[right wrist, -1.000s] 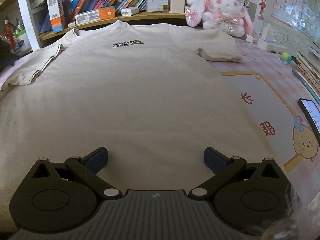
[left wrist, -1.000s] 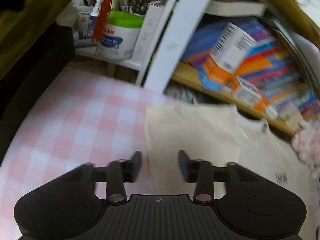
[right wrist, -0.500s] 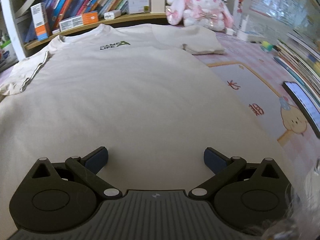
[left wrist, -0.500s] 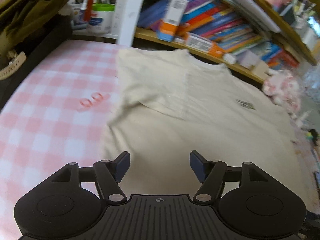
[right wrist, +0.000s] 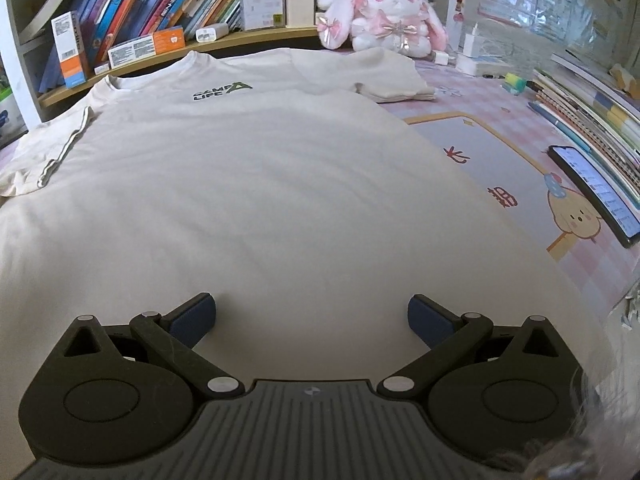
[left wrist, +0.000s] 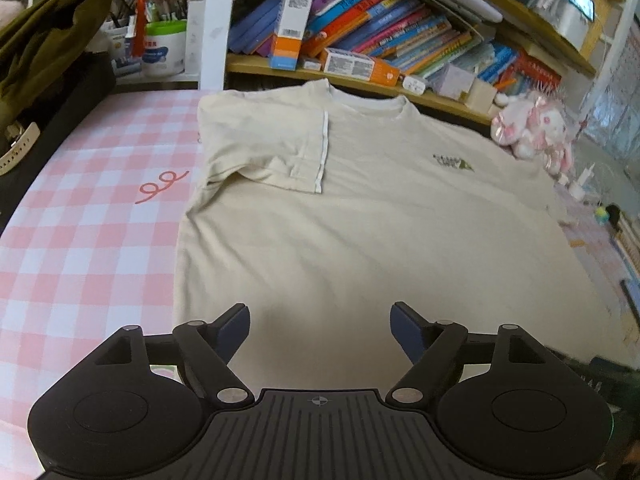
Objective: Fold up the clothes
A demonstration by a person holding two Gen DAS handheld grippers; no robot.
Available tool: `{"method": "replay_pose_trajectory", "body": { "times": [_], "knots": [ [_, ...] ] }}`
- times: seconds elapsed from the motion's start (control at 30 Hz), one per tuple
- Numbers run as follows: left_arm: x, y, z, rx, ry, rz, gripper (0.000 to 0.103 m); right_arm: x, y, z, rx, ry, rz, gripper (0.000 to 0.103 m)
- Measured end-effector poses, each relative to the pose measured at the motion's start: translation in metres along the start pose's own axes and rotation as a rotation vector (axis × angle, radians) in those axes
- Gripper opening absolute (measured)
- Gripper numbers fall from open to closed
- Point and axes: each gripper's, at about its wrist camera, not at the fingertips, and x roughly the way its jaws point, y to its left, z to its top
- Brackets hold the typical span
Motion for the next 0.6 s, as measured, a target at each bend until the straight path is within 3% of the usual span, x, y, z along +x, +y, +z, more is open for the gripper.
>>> {"method": "replay_pose_trajectory", "body": {
  "times": [0.2,0.4,0.6],
  "knots": [
    [-0.003,0.0,-0.005,0.0,-0.006,-0.036,0.079,-0.011,0.001,-0.003,-0.003,0.046,0.037,0.103],
    [-0.002,0.0,-0.008,-0.024,-0.01,-0.017,0.079,-0.041,0.001,-0.007,-0.024,-0.035,0.041,0.103],
    [0.002,-0.004,-0.01,-0.068,-0.013,0.049,0.079,-0.047,-0.009,0.005,-0.043,-0.097,0.073,0.103]
  ]
}}
